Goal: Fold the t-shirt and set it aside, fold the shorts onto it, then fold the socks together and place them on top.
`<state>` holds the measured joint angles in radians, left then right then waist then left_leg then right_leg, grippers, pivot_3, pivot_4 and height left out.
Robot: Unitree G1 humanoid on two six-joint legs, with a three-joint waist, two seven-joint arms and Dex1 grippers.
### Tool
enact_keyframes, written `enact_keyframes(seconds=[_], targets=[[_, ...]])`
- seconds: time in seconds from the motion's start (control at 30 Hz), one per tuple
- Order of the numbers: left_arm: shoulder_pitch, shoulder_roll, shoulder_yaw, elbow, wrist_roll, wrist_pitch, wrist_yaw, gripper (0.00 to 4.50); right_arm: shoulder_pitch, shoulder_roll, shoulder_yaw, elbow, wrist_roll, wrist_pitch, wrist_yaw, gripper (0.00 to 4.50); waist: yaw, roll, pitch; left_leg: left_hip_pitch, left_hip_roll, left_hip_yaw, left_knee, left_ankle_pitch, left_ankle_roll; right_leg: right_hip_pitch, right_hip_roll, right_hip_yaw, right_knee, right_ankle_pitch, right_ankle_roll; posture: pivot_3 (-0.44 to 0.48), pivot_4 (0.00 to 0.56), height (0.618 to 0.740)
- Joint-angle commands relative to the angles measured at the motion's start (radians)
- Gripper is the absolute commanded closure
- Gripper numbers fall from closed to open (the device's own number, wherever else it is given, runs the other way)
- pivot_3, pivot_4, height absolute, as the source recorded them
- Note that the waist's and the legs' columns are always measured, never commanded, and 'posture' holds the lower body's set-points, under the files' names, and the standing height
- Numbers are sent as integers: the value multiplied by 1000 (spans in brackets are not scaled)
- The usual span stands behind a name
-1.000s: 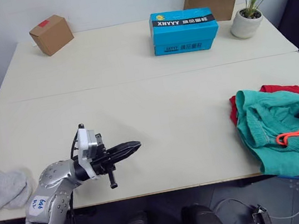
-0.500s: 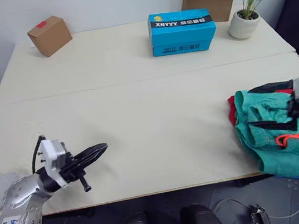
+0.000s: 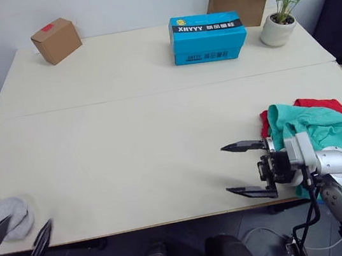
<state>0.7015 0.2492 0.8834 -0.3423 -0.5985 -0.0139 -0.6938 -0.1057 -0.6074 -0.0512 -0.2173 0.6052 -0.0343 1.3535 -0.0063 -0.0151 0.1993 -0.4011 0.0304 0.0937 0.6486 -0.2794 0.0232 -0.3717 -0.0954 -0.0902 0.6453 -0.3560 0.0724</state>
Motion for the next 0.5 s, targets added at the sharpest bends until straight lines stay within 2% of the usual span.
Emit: enact_keyframes(seconds=[0.03,0.13,0.23,0.5], targets=[[68,-53,77,51,-11,-55,49,26,-5,9,-11,19,-30,-41,-19,0,9,-3,-2,0,0,0,1,0,0,0,0,0,-1,0,-1,0,150,740],[106,-103,125,101,-58,-45,106,26,3,7,-7,3,-24,-1,-56,0,8,-7,-4,-2,0,0,1,0,1,1,-1,0,-4,-1,-2,0,150,740],[99,-101,127,103,-85,-23,143,26,15,3,0,-26,-11,30,-71,0,9,-10,-6,-2,0,0,0,-1,1,0,-1,0,-4,-2,-3,0,150,740],[69,-16,106,109,-112,66,209,26,58,11,4,-71,-19,7,-64,0,5,-11,-7,-2,1,-5,-1,-1,1,5,-1,-6,-8,-2,-4,0,150,740]])
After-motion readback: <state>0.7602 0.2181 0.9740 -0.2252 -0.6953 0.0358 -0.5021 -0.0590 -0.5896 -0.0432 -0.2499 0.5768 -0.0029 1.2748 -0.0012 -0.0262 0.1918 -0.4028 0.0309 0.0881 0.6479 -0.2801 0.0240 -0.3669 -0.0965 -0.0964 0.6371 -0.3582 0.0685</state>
